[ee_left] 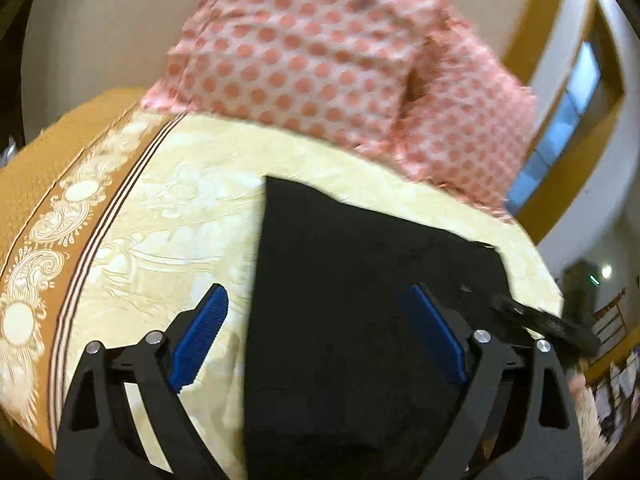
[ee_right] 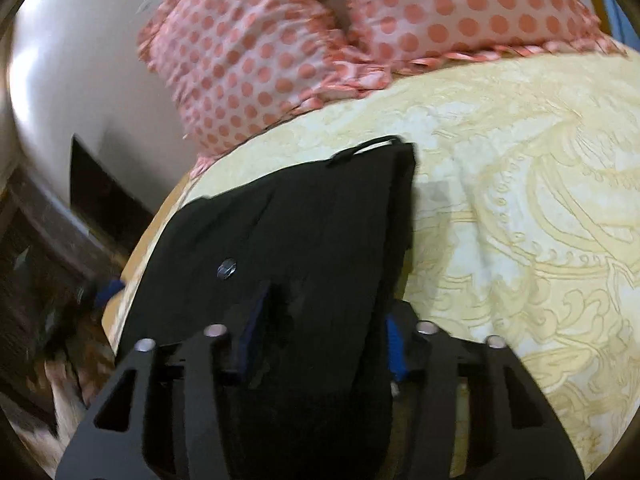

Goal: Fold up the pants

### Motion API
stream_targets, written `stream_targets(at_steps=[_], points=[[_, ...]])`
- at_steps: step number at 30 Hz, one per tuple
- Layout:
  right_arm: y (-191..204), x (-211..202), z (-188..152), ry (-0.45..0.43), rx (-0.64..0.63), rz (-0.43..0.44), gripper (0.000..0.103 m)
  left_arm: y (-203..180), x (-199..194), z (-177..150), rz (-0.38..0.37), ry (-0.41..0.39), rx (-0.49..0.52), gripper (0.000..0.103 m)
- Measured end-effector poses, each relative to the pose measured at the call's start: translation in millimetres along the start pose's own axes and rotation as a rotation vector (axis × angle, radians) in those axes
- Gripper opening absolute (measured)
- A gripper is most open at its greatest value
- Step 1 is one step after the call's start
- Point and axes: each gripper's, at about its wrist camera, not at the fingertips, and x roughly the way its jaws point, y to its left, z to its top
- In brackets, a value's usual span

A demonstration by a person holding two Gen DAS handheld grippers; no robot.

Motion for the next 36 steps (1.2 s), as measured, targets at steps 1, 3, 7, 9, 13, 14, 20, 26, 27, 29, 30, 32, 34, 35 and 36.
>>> stream_targets(at_steps=[1, 3, 7, 9, 13, 14, 20, 26, 27, 29, 30, 32, 34, 35, 36], points=[[0, -1, 0, 0.002, -0.001, -0.004, 0.047, 4, 8, 4, 0.001, 0.035, -0.007, 0.084], [-8, 1, 2, 0.004, 0.042, 0.002, 0.047, 9, 26, 9, -0.016, 0.114, -0.015, 0.076], [-3, 2, 2, 0.002, 0.007, 0.003, 0.039, 11, 50, 14, -0.016, 0.177, 0.002, 0.07], [3, 0, 1, -0.003, -0.028, 0.0, 0.034, 8, 53, 15, -0.012, 0.19, 0.008, 0.05], [-2, -1, 0, -0.005, 0.008, 0.03, 0.023, 2, 49, 18, -0.022, 0.174, 0.021, 0.021], [-2, -3, 1, -0.012, 0.018, 0.049, 0.022, 0, 47, 19, -0.031, 0.169, 0.025, 0.016], [17, -10, 25, -0.046, -0.066, 0.063, 0.017, -26, 45, 38, 0.01, 0.122, 0.093, 0.013], [11, 0, 67, -0.096, -0.113, -0.01, 0.016, -51, 53, 83, -0.014, 0.047, 0.113, 0.013], [7, 2, 75, -0.11, -0.108, -0.021, 0.016, -55, 59, 92, -0.008, 0.028, 0.113, 0.013], [-6, 9, 93, -0.131, -0.088, -0.047, 0.016, -57, 74, 104, 0.015, 0.017, 0.114, 0.013], [-12, 14, 97, -0.13, -0.077, -0.057, 0.016, -54, 84, 109, 0.023, 0.03, 0.101, 0.013], [-32, 32, 103, -0.079, -0.02, -0.091, 0.016, -42, 107, 113, 0.042, 0.09, 0.056, 0.014], [-45, 53, 99, 0.001, 0.024, -0.146, 0.017, -29, 130, 110, 0.069, 0.167, 0.002, 0.021], [-49, 59, 96, 0.025, 0.029, -0.18, 0.018, -24, 138, 107, 0.09, 0.189, -0.011, 0.027], [-51, 62, 93, 0.035, 0.032, -0.205, 0.026, -22, 141, 105, 0.106, 0.191, -0.01, 0.035]])
